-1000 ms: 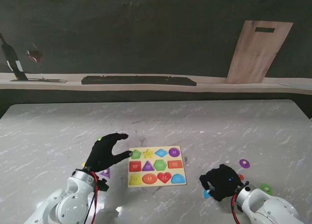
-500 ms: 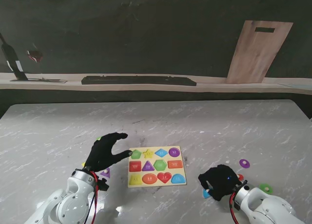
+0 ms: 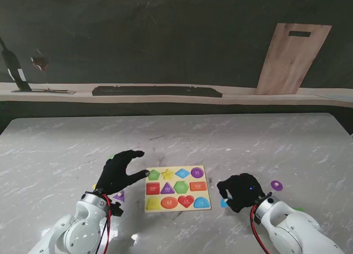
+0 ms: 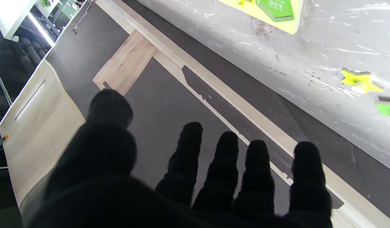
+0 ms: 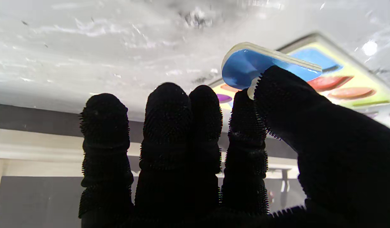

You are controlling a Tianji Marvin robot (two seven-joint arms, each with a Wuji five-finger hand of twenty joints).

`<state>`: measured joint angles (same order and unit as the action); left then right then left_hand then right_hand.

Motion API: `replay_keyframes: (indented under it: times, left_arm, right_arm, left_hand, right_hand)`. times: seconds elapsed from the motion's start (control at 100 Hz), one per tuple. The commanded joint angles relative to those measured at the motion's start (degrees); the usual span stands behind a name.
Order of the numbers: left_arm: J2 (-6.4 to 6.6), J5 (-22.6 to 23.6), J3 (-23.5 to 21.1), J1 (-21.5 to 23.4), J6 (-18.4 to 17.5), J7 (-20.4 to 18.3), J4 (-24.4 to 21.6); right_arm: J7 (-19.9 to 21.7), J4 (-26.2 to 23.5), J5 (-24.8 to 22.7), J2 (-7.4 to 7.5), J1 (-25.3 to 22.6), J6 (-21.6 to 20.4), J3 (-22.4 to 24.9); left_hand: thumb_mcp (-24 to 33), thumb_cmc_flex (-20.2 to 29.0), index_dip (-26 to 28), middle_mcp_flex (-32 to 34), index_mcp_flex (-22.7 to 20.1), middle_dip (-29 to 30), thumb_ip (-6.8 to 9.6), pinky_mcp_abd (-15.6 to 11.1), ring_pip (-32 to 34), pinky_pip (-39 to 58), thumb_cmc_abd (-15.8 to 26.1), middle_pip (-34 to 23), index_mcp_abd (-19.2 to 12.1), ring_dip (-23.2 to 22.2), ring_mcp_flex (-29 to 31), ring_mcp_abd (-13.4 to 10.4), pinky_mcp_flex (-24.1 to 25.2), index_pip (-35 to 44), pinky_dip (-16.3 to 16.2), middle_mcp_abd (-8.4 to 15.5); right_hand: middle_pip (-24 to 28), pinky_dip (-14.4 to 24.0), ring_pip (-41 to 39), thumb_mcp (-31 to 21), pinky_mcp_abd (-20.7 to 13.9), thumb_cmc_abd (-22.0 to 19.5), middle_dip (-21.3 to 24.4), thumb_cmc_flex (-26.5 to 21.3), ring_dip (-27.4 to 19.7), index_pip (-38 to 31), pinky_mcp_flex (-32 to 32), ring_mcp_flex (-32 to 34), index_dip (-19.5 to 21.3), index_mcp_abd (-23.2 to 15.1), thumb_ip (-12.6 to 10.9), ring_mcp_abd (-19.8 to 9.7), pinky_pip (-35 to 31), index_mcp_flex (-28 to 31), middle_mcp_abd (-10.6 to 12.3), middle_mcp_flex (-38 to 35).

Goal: Fit puzzle pieces into a puzzle board

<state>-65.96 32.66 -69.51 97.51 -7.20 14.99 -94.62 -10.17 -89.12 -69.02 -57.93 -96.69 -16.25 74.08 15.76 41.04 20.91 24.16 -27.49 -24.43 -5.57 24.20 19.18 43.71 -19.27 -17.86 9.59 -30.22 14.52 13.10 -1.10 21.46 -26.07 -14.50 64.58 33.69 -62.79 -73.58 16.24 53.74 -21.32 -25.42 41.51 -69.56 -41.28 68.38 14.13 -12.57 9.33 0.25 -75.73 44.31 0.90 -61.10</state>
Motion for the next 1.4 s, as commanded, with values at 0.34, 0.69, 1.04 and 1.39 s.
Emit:
replay_keyframes:
  times: [0.34, 0.69, 1.04, 1.39]
  left_arm:
    - [0.00, -0.18, -0.98, 0.97, -1.58, -0.50, -0.72]
    - [-0.06, -0.67, -1.01, 1.01, -1.43, -0.55, -0.73]
    - [-0.11, -1.08, -0.80, 0.82, -1.19, -0.64, -0.53]
    - [-0.16, -1.26, -0.74, 0.78, -0.87, -0.57, -0.51]
  right_arm:
    - [3.05, 1.83, 5.28, -1.93, 7.53, 10.47, -10.92]
    - [5.16, 3.54, 7.29, -2.00, 9.62, 13.34, -15.55]
    - [5.87, 5.42, 8.48, -1.97, 11.85, 13.09, -18.69]
    - [6.01, 6.45, 9.29, -2.07, 13.18, 13.91, -20.72]
  left_hand:
    - [-2.01, 0.79, -0.33, 0.03, -0.80, 0.29, 1.57, -6.09, -1.21, -0.73, 1.26, 0.74, -1.61, -0.07, 0.11, -2.12, 0.31, -0.65, -1.14, 1.15]
    - [-2.56, 1.20, -0.37, 0.07, -0.98, 0.32, 1.61, -6.06, -1.21, -0.79, 1.46, 0.81, -1.50, -0.07, 0.12, -2.02, 0.35, -0.78, -1.11, 1.05]
    - [-3.29, 1.62, -0.39, 0.13, -1.21, 0.34, 1.65, -5.99, -1.21, -0.83, 1.71, 0.85, -1.47, -0.05, 0.15, -1.95, 0.41, -0.94, -1.10, 1.01]
    - [-3.76, 1.94, -0.33, 0.27, -1.22, 0.30, 1.70, -5.96, -1.17, -0.63, 1.84, 0.77, -1.54, -0.08, 0.18, -1.97, 0.39, -0.89, -1.21, 1.08]
  right_hand:
    - [2.86, 1.42, -3.02, -2.78, 3.40, -0.86, 0.30, -2.35, 0.13, -1.49, -1.12, 2.65, 2.12, 1.24, -3.63, 0.87, -4.39, 4.13, -4.81, -1.39]
    - [2.97, 1.09, -3.32, -2.58, 3.51, -1.02, 0.30, -2.46, -0.22, -1.30, -1.22, 2.69, 2.30, 1.41, -3.79, 1.03, -4.89, 4.08, -4.92, -1.35]
    - [2.99, 0.73, -3.32, -2.29, 3.34, -1.43, 0.25, -2.40, -0.49, -1.17, -0.81, 2.34, 2.51, 1.25, -3.78, 0.99, -4.91, 3.69, -4.73, -1.02]
    - [3.35, 0.66, -3.97, -2.45, 3.28, -1.38, 0.11, -2.25, -0.40, -1.36, -0.62, 2.19, 2.69, 1.35, -4.11, 0.86, -5.37, 3.71, -4.76, -1.03]
